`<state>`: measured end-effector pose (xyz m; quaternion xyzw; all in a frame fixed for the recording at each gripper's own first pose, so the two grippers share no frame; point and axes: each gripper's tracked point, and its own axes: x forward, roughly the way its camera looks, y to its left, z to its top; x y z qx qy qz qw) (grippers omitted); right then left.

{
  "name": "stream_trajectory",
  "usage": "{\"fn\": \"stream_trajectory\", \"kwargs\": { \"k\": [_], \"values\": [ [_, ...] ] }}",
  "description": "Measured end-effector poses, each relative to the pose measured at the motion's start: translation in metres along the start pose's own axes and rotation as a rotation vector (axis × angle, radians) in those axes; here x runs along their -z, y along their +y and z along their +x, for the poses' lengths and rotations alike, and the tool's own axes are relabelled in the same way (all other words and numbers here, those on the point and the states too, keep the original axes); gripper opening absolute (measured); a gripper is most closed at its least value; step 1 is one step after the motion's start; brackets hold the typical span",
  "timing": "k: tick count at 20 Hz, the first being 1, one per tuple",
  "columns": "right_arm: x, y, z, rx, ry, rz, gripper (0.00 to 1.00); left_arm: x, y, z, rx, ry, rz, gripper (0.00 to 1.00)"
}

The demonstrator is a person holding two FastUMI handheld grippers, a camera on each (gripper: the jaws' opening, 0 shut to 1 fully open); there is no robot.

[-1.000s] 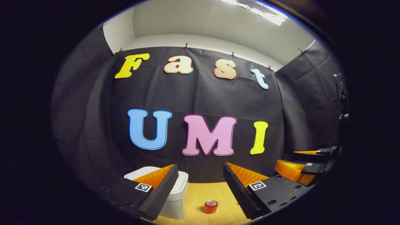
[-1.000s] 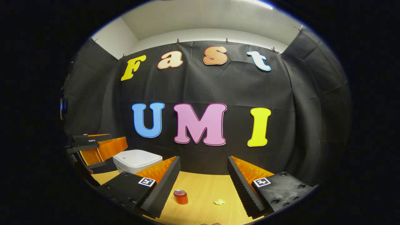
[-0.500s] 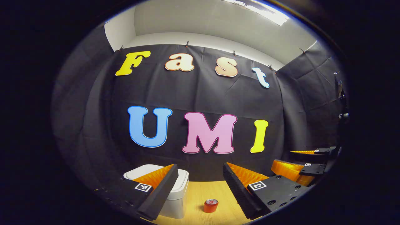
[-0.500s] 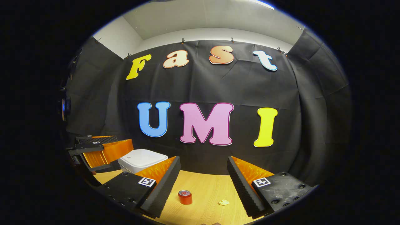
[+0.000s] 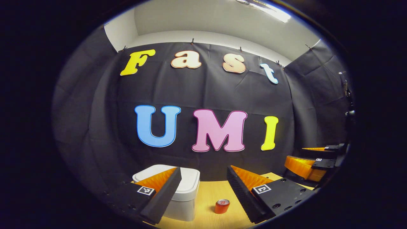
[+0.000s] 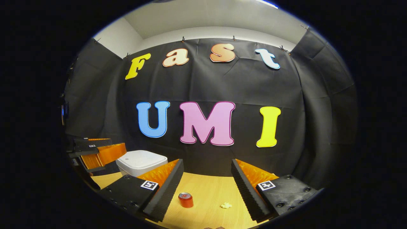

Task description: Press the lid of the desktop garbage bin to open it, pick up the crumpled paper on the desktop and throw it into the bin, then pick up the pop can on the desktop and drop it into the bin, and finally close the garbage bin lid.

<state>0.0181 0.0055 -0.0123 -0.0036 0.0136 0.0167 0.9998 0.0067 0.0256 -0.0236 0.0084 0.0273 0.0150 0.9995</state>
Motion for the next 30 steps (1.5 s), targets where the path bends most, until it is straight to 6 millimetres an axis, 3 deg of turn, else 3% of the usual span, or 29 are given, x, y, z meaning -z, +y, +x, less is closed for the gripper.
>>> {"fn": "stream_trajectory", "kwargs": {
  "k": [3, 7, 15, 19, 20, 23, 26, 30],
  "values": [
    [0.004, 0.000, 0.002, -0.009, 0.010, 0.000, 0.96, 0.011, 0.009, 0.010, -0.017, 0.034, -0.034, 0.96],
    [0.014, -0.008, 0.006, -0.007, 0.038, -0.006, 0.96, 0.021, 0.041, 0.033, -0.072, 0.069, -0.010, 0.96],
    [0.054, -0.020, 0.013, -0.007, 0.161, 0.016, 0.97, 0.042, 0.089, 0.082, -0.107, 0.121, -0.010, 0.80],
    [0.068, -0.017, 0.014, -0.029, 0.204, 0.017, 0.97, 0.068, 0.104, 0.107, -0.085, 0.190, 0.044, 0.56],
    [0.073, -0.015, 0.015, -0.039, 0.222, 0.022, 0.97, 0.074, 0.109, 0.114, -0.088, 0.210, 0.081, 0.44],
    [0.081, -0.012, 0.017, -0.057, 0.252, 0.035, 0.97, 0.073, 0.114, 0.117, -0.101, 0.206, 0.105, 0.28],
    [0.075, -0.012, 0.021, -0.061, 0.227, 0.046, 0.97, 0.087, 0.121, 0.114, -0.120, 0.239, 0.078, 0.06],
    [0.069, -0.006, 0.023, -0.065, 0.215, 0.057, 0.97, 0.113, 0.130, 0.102, -0.123, 0.322, 0.013, 0.05]
  ]
}}
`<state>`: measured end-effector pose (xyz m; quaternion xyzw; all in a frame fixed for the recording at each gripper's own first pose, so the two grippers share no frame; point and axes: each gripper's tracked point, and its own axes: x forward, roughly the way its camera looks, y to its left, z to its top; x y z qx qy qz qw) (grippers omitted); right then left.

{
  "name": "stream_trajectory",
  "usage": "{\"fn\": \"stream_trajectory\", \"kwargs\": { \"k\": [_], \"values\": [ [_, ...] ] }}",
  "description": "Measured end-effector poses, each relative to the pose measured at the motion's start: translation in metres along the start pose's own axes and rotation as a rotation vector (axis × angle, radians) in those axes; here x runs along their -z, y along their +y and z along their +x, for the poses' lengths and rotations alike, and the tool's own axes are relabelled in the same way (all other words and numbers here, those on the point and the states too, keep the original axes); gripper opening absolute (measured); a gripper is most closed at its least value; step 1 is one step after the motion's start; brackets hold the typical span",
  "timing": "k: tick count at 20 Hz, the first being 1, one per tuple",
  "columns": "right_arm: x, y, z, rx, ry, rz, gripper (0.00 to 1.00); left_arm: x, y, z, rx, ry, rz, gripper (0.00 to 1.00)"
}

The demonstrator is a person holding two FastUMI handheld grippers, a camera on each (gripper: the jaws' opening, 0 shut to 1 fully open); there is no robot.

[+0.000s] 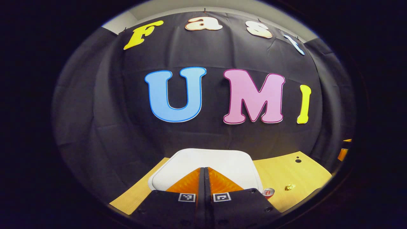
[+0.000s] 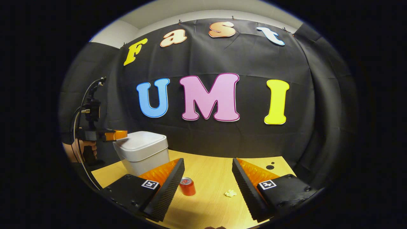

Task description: Press the lid of the desktop garbage bin to open it, pick up the crumpled paper on the desktop and throw it into the bin, then pick up the pop can on the desktop and drop it into the bin, and finally close the garbage bin lid.

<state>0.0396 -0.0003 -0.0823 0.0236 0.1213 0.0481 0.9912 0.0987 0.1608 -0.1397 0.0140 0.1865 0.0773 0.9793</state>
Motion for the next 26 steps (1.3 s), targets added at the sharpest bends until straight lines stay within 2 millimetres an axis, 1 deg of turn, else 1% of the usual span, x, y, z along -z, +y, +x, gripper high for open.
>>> {"fn": "stream_trajectory", "kwargs": {
  "k": [1, 3, 5, 8, 10, 12, 13, 14, 15, 17, 18, 19, 22, 23, 25, 26],
  "values": [
    [-0.002, 0.001, -0.002, 0.002, -0.003, 0.006, 0.97, 0.005, 0.000, 0.001, 0.012, 0.017, -0.018, 0.05],
    [-0.006, 0.002, -0.008, 0.013, -0.013, 0.000, 0.97, 0.006, 0.001, 0.001, 0.030, -0.002, -0.036, 0.06],
    [-0.009, 0.001, -0.012, 0.029, -0.015, -0.008, 0.97, 0.011, -0.002, 0.003, 0.061, 0.002, -0.035, 0.05],
    [-0.012, 0.009, -0.018, 0.049, -0.009, -0.009, 0.97, 0.016, -0.001, 0.003, 0.111, -0.032, -0.050, 0.06],
    [-0.011, 0.013, -0.023, 0.073, 0.008, -0.039, 0.97, 0.019, -0.003, 0.000, 0.127, -0.050, 0.007, 0.06],
    [-0.013, 0.021, -0.027, 0.081, 0.018, -0.031, 0.97, 0.016, -0.005, 0.001, 0.115, -0.052, 0.082, 0.06],
    [-0.016, 0.025, -0.028, 0.087, 0.022, -0.036, 0.97, 0.008, -0.004, 0.000, 0.111, -0.065, 0.102, 0.06],
    [-0.021, 0.026, -0.029, 0.101, 0.012, -0.048, 0.97, 0.004, -0.007, 0.002, 0.125, -0.060, 0.099, 0.06],
    [-0.030, 0.026, -0.029, 0.116, -0.010, -0.059, 0.97, -0.001, -0.012, -0.002, 0.145, -0.055, 0.086, 0.06],
    [-0.040, 0.033, -0.029, 0.134, -0.042, -0.067, 0.97, -0.027, -0.011, -0.008, 0.150, -0.118, 0.086, 0.06],
    [-0.041, 0.037, -0.028, 0.138, -0.044, -0.069, 0.97, -0.046, -0.010, -0.011, 0.150, -0.154, 0.083, 0.06],
    [-0.043, 0.043, -0.027, 0.141, -0.049, -0.075, 0.97, -0.069, -0.012, -0.016, 0.158, -0.202, 0.070, 0.05],
    [-0.050, 0.052, -0.029, 0.157, -0.069, -0.099, 0.97, -0.115, -0.016, -0.033, 0.188, -0.302, 0.048, 0.05],
    [-0.051, 0.054, -0.030, 0.167, -0.076, -0.104, 0.97, -0.128, -0.017, -0.041, 0.193, -0.329, 0.037, 0.05],
    [-0.050, 0.059, -0.032, 0.179, -0.080, -0.108, 0.97, -0.146, -0.017, -0.059, 0.194, -0.367, -0.006, 0.05],
    [-0.049, 0.062, -0.034, 0.181, -0.077, -0.111, 0.97, -0.151, -0.017, -0.070, 0.189, -0.385, -0.031, 0.05]
  ]
}}
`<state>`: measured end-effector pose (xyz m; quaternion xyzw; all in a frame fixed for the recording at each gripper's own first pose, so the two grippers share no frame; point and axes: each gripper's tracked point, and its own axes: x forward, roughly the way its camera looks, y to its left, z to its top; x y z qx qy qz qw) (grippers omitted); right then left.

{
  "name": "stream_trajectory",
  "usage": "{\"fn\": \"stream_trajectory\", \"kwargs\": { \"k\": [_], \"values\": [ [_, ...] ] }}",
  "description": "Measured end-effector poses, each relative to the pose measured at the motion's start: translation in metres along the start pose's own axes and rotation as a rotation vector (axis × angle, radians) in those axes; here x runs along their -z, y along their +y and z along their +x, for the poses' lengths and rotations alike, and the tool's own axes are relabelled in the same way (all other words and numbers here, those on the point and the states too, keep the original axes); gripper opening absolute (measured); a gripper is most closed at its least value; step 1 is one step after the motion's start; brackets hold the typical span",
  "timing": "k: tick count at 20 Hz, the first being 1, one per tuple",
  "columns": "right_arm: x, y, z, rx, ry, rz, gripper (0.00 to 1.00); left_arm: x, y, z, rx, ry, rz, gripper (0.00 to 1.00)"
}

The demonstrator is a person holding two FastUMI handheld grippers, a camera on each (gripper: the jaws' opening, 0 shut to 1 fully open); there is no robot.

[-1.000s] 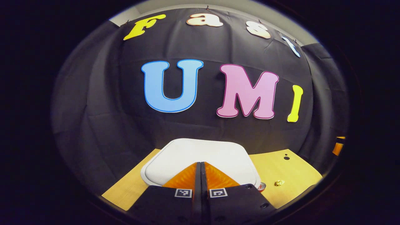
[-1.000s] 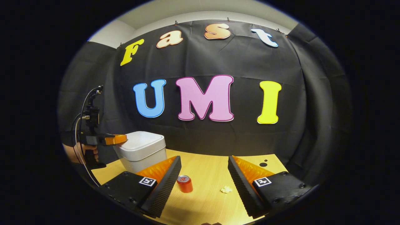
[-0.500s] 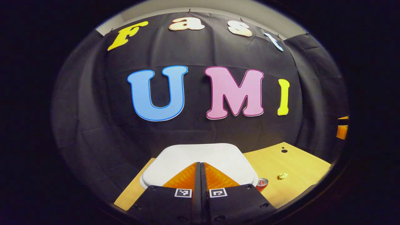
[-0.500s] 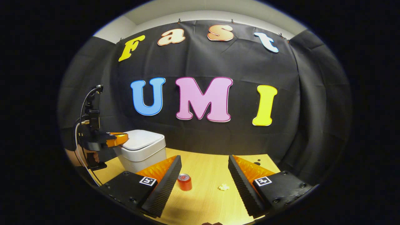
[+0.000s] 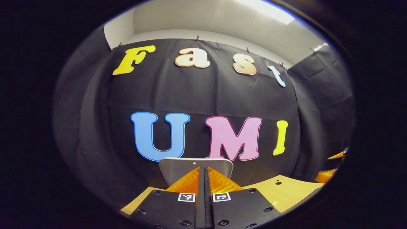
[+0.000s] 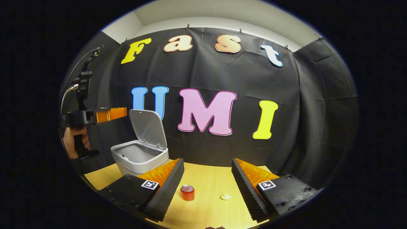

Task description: Press the lid of the desktop garbage bin to open it, pick up the crumpled paper on the desktop and throw it into the bin, then pick up the pop can on the desktop and drop it into the bin, and finally close the garbage bin lid.

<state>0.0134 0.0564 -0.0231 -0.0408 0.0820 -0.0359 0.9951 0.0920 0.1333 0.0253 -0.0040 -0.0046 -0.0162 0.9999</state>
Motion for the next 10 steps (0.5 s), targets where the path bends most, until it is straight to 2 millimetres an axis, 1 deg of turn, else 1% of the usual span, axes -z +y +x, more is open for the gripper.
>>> {"fn": "stream_trajectory", "kwargs": {
  "k": [1, 2, 4, 6, 8, 10],
  "values": [
    [0.000, 0.001, -0.001, 0.003, 0.002, -0.005, 0.97, -0.008, -0.002, -0.011, -0.019, -0.017, -0.019, 0.05],
    [0.000, 0.001, -0.001, 0.007, 0.003, -0.006, 0.97, -0.009, -0.006, -0.020, -0.028, -0.022, -0.031, 0.05],
    [0.001, -0.003, -0.001, 0.022, 0.011, -0.001, 0.97, 0.001, -0.028, -0.042, -0.003, 0.013, -0.051, 0.06],
    [0.002, -0.008, -0.001, 0.042, 0.013, 0.009, 0.97, 0.010, -0.038, -0.060, 0.013, 0.056, -0.056, 0.06],
    [0.004, -0.012, 0.001, 0.059, 0.017, 0.015, 0.97, 0.016, -0.051, -0.067, 0.055, 0.081, -0.052, 0.07],
    [0.011, -0.013, 0.003, 0.057, 0.037, 0.005, 0.97, 0.025, -0.053, -0.070, 0.064, 0.110, -0.056, 0.10]
  ]
}}
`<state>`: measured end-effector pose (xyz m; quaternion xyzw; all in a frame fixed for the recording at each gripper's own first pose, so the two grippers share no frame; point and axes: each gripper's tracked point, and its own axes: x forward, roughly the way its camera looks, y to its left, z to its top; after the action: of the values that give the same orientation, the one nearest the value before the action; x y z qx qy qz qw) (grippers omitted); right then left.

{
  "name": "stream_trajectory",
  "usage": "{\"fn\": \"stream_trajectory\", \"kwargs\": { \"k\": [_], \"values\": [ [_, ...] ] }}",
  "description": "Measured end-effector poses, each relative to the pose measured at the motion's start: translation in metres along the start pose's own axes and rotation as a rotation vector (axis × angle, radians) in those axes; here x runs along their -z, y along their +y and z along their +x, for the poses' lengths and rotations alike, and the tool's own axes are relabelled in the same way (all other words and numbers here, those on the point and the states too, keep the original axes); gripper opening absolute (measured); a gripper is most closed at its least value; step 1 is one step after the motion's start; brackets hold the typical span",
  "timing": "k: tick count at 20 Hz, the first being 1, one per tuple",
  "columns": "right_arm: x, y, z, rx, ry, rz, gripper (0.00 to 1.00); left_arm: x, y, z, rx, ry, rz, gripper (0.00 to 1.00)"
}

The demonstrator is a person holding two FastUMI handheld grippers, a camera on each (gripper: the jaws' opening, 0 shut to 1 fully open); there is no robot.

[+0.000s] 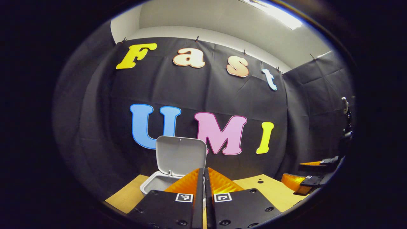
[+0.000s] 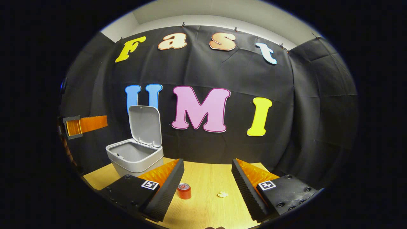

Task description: Press the lid of the desktop garbage bin to open it, pick up the crumpled paper on the desktop and throw it into the bin, then pick up the pop can on the desktop and drop it into the bin, and finally close the garbage bin lid.

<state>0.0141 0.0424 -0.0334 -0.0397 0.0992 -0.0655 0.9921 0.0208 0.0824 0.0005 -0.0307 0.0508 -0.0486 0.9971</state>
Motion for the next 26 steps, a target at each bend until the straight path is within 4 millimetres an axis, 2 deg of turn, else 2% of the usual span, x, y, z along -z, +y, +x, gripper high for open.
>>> {"fn": "stream_trajectory", "kwargs": {
  "k": [2, 3, 4, 5, 6, 7, 8, 11, 12, 15, 18, 21, 24, 26],
  "values": [
    [0.007, -0.005, 0.003, 0.005, 0.026, -0.025, 0.97, 0.005, -0.006, 0.000, 0.013, 0.009, 0.006, 0.24],
    [0.010, -0.009, 0.005, 0.016, 0.037, -0.038, 0.97, 0.010, -0.007, 0.000, 0.011, 0.017, 0.016, 0.37],
    [0.013, -0.016, 0.005, 0.030, 0.053, -0.034, 0.97, 0.016, -0.012, 0.001, 0.025, 0.030, 0.018, 0.38],
    [0.015, -0.020, 0.006, 0.037, 0.060, -0.025, 0.97, 0.020, -0.017, 0.000, 0.029, 0.040, 0.020, 0.52],
    [0.020, -0.023, 0.007, 0.041, 0.073, -0.017, 0.97, 0.017, -0.019, -0.005, 0.026, 0.045, 0.026, 0.87],
    [0.024, -0.026, 0.009, 0.042, 0.085, -0.020, 0.97, 0.025, -0.023, 0.000, 0.028, 0.046, 0.032, 0.98],
    [0.031, -0.029, 0.014, 0.041, 0.101, -0.028, 0.97, 0.027, -0.028, 0.000, 0.035, 0.045, 0.042, 0.94],
    [0.058, -0.028, 0.032, -0.019, 0.195, -0.024, 0.97, 0.029, -0.040, 0.000, 0.060, 0.048, 0.066, 0.94],
    [0.073, -0.024, 0.039, -0.052, 0.243, -0.011, 0.97, 0.031, -0.044, 0.001, 0.068, 0.052, 0.066, 0.94],
    [0.121, -0.035, 0.069, -0.081, 0.401, -0.027, 0.97, 0.036, -0.054, 0.006, 0.112, 0.072, 0.065, 0.94],
    [0.157, -0.053, 0.097, -0.075, 0.505, -0.060, 0.98, 0.041, -0.046, 0.009, 0.103, 0.090, 0.110, 0.94],
    [0.206, -0.068, 0.132, -0.085, 0.620, -0.086, 0.98, 0.046, -0.038, 0.014, 0.068, 0.124, 0.122, 0.94],
    [0.251, -0.065, 0.148, -0.149, 0.770, -0.123, 0.98, 0.042, -0.037, 0.024, 0.052, 0.122, 0.111, 0.94],
    [0.276, -0.060, 0.164, -0.189, 0.824, -0.136, 0.98, 0.047, -0.033, 0.029, 0.022, 0.144, 0.134, 0.94]
  ]
}}
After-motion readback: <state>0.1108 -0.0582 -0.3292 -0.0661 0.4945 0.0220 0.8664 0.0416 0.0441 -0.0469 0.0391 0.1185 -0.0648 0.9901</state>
